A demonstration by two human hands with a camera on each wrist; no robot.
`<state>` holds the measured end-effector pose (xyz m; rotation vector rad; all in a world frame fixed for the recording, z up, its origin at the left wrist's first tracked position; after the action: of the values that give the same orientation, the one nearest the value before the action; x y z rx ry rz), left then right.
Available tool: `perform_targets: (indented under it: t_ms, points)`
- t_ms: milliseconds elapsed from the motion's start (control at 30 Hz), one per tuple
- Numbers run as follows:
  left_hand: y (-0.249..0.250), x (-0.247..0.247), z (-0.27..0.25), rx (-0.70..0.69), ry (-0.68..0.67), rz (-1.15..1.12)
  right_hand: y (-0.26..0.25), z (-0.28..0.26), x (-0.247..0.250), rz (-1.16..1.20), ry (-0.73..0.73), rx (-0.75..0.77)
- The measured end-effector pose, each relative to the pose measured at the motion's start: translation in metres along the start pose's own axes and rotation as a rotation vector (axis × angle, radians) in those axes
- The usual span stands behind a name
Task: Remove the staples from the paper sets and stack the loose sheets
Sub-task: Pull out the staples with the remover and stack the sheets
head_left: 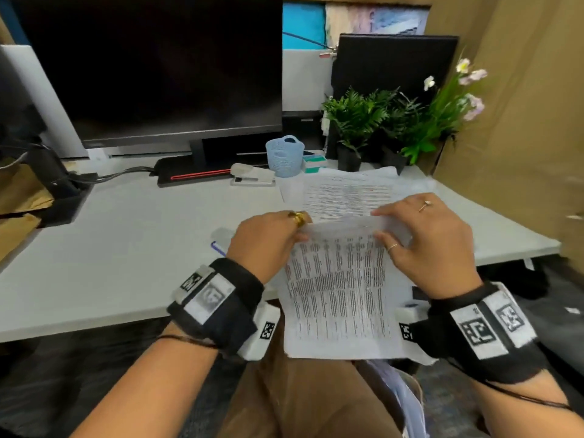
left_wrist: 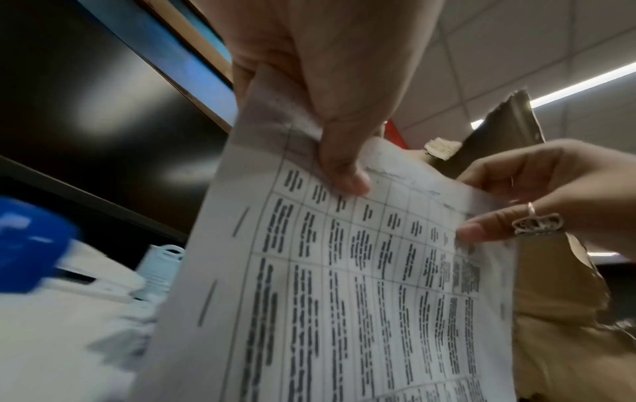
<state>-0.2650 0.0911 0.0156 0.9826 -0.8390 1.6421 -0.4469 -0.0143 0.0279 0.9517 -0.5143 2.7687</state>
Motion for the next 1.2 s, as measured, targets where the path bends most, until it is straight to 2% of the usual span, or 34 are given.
perform_targets:
  t_ms: [67, 167, 233, 267, 433, 633, 800, 867, 1000, 1100, 1200]
  points:
    - [0.02, -0.005, 0.023, -0.074, 0.035, -0.023, 0.004, -0.004, 0.013, -0.191, -0.103, -0.08]
    - [0.048, -0.019, 0.055, -0.16, 0.038, -0.043, 0.023, -0.012, 0.026, -0.389, -0.379, -0.321]
    - [0.067, -0.032, 0.069, -0.217, -0.016, -0.059, 0.043, -0.023, 0.033, -0.396, -0.484, -0.396]
    - [0.075, -0.039, 0.074, -0.244, -0.044, -0.076, 0.053, -0.028, 0.035, -0.344, -0.497, -0.423]
    - [0.108, -0.063, 0.078, -0.314, -0.089, -0.266, 0.101, -0.058, 0.043, -0.165, -0.383, -0.482]
    - [0.138, -0.074, 0.09, -0.379, -0.06, -0.253, 0.136, -0.075, 0.048, -0.215, -0.347, -0.541]
    - [0.146, -0.08, 0.098, -0.437, -0.1, -0.344, 0.153, -0.079, 0.064, -0.261, -0.328, -0.595]
    - [0.146, -0.093, 0.096, -0.424, -0.168, -0.315, 0.158, -0.086, 0.062, -0.259, -0.381, -0.635]
    - [0.143, -0.131, 0.085, -0.382, -0.368, -0.05, 0.17, -0.116, 0.029, -0.258, -0.631, -0.762]
    - [0.142, -0.147, 0.076, -0.385, -0.315, 0.052, 0.181, -0.141, -0.008, -0.259, -0.777, -0.842]
    - [0.141, -0.152, 0.076, -0.383, -0.251, 0.044, 0.194, -0.16, -0.036, -0.218, -0.82, -0.927]
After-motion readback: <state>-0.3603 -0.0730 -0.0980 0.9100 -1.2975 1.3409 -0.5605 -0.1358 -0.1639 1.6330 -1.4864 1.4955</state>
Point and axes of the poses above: each hand's wrist, its own z-axis towards the middle knuckle, its own x-axis out of the back of the hand, y = z × x, the point moved 3 cm from there along z, towards the middle knuckle, and after that the axes turned 15 degrees about z, right-handed, at the moved point
